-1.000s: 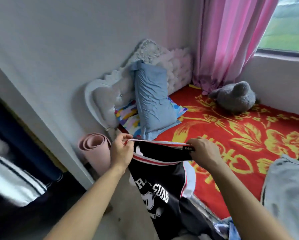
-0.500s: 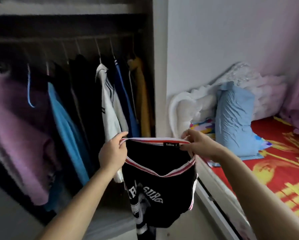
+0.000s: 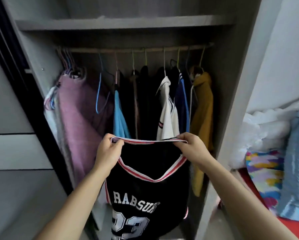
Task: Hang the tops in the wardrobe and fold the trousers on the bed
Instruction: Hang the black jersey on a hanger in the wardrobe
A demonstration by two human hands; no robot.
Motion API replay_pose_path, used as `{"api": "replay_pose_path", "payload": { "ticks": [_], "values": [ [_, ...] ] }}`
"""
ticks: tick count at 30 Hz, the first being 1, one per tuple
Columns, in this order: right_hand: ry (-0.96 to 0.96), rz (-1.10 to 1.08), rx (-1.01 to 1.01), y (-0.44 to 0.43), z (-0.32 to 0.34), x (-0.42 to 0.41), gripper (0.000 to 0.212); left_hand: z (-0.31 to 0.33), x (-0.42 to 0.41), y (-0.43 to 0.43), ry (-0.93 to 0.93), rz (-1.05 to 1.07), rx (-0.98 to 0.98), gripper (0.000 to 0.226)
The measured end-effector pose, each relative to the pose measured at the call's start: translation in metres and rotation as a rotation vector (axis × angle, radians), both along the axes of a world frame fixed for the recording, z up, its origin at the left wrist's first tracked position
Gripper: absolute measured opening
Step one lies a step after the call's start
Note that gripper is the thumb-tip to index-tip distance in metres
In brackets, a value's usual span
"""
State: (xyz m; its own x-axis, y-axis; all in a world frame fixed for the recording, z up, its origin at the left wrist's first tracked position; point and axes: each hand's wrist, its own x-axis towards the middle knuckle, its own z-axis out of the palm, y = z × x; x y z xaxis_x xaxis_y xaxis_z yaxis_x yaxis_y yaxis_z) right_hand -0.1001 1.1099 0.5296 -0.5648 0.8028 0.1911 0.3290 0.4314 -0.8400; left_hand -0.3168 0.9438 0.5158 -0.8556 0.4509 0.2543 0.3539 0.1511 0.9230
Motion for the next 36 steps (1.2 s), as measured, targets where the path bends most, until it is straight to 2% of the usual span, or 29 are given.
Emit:
{"api": "replay_pose_path", "payload": {
  "ticks": [2, 7, 12, 14, 16, 18, 22, 23, 26, 27, 28, 31, 33, 36],
  "values": [
    [0.021, 0.074, 0.009, 0.005, 0.008, -0.034, 0.001, 0.002, -0.030, 0.000, 0.054, 0.104, 0.026, 0.006],
    [0.069, 0.254, 0.074, 0.028, 0.042, -0.115, 0.016, 0.033, -0.113, -0.007, 0.268, 0.325, -0.036, 0.007],
    [-0.056, 0.612, 0.076, 0.030, 0.071, -0.196, 0.020, 0.067, -0.166, -0.010, 0.298, 0.459, 0.102, 0.015],
    [-0.083, 0.652, 0.094, 0.025, 0.078, -0.225, 0.023, 0.075, -0.182, -0.012, 0.279, 0.473, 0.170, 0.015],
    [-0.033, 0.654, 0.032, 0.018, 0.083, -0.252, 0.039, 0.077, -0.201, -0.015, 0.250, 0.474, 0.181, 0.016],
    [0.039, 0.612, -0.005, 0.010, 0.090, -0.279, 0.059, 0.077, -0.220, -0.018, 0.245, 0.445, 0.175, 0.016],
    [0.182, 0.454, -0.127, -0.009, 0.100, -0.340, 0.064, 0.077, -0.252, -0.016, 0.254, 0.318, 0.184, 0.008],
    [0.173, 0.363, -0.104, -0.013, 0.100, -0.354, 0.070, 0.075, -0.260, -0.015, 0.238, 0.282, 0.187, 0.002],
    [0.096, 0.129, 0.021, -0.023, 0.090, -0.398, 0.092, 0.068, -0.279, -0.020, 0.187, 0.187, 0.209, 0.010],
    [0.071, 0.092, 0.021, -0.027, 0.086, -0.409, 0.094, 0.065, -0.283, -0.023, 0.189, 0.161, 0.218, 0.012],
    [0.061, 0.065, -0.005, -0.029, 0.083, -0.419, 0.088, 0.062, -0.288, -0.026, 0.190, 0.133, 0.227, 0.013],
    [0.155, -0.100, 0.009, -0.037, 0.080, -0.443, 0.037, 0.052, -0.304, -0.032, 0.158, 0.021, 0.226, 0.018],
    [0.224, -0.206, 0.103, -0.040, 0.085, -0.447, 0.031, 0.047, -0.312, -0.033, 0.136, -0.045, 0.213, 0.018],
    [0.354, -0.212, 0.126, -0.044, 0.094, -0.436, 0.029, 0.040, -0.317, -0.034, 0.138, -0.104, 0.229, 0.019]
  ]
}}
